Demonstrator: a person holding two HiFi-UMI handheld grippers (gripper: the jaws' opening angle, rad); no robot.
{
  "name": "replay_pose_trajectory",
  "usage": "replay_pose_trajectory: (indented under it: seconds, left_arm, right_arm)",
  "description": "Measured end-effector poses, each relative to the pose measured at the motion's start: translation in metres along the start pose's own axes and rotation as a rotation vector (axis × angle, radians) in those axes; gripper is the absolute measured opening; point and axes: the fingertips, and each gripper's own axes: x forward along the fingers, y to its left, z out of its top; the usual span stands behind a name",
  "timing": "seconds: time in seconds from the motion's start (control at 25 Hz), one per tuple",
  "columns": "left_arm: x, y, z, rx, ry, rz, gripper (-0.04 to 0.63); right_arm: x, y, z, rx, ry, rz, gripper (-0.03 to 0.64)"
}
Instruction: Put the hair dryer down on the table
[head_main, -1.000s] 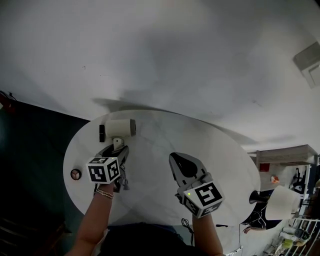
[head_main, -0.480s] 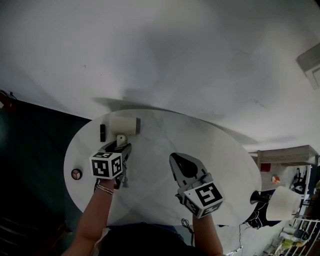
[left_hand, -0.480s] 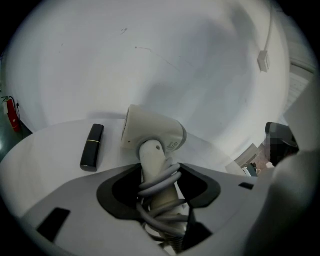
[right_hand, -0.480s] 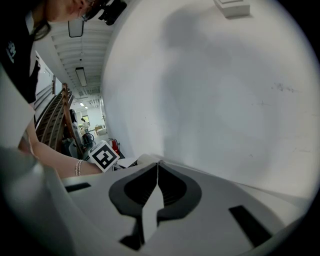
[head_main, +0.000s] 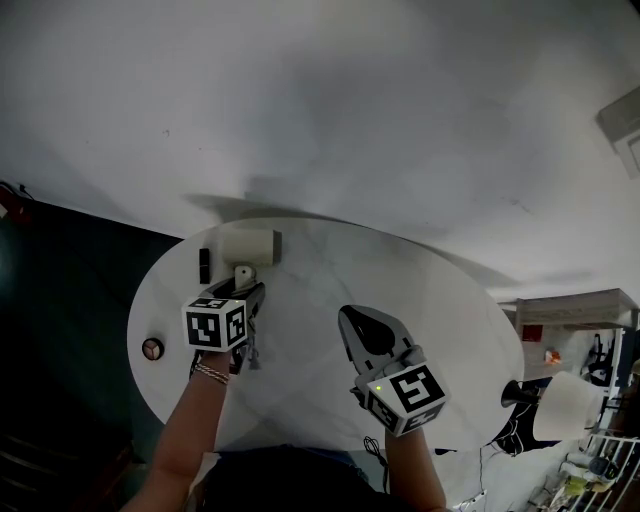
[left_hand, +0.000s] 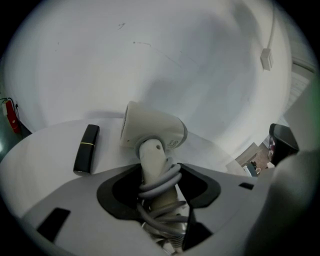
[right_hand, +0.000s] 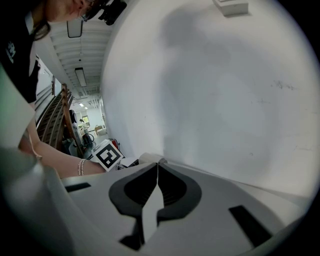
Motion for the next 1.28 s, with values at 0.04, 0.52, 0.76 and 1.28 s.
replay_pose_trajectory:
  seconds: [0.04,0.52,0.76,1.28]
  left_arm:
    - [0.001,0.000,-0.001,0.003,0.003,0.000,0.233]
    - [-0.001,-0.002,-0.003,0.010,-0.005,-0.016,0.247]
    - [-0.015,-0.005,-0.004,0.011,-0.026,-0.034,0.256]
    - [-0.080,-0.035,0.001,-0.041,-0.145,-0.113,0.256]
  right_arm:
    - [0.000,0.000,0.000,0.000,-0.001,0.001,0.020]
    - [-0.007,0.004,0.000,-0.001,-0.010,0.003,0.020]
    - [-0.011,0.009,0.001,-0.006,-0.018,0.004,0.020]
    - [-0.031,0.033,0.014,-0.045,-0.065,0.031,0.020]
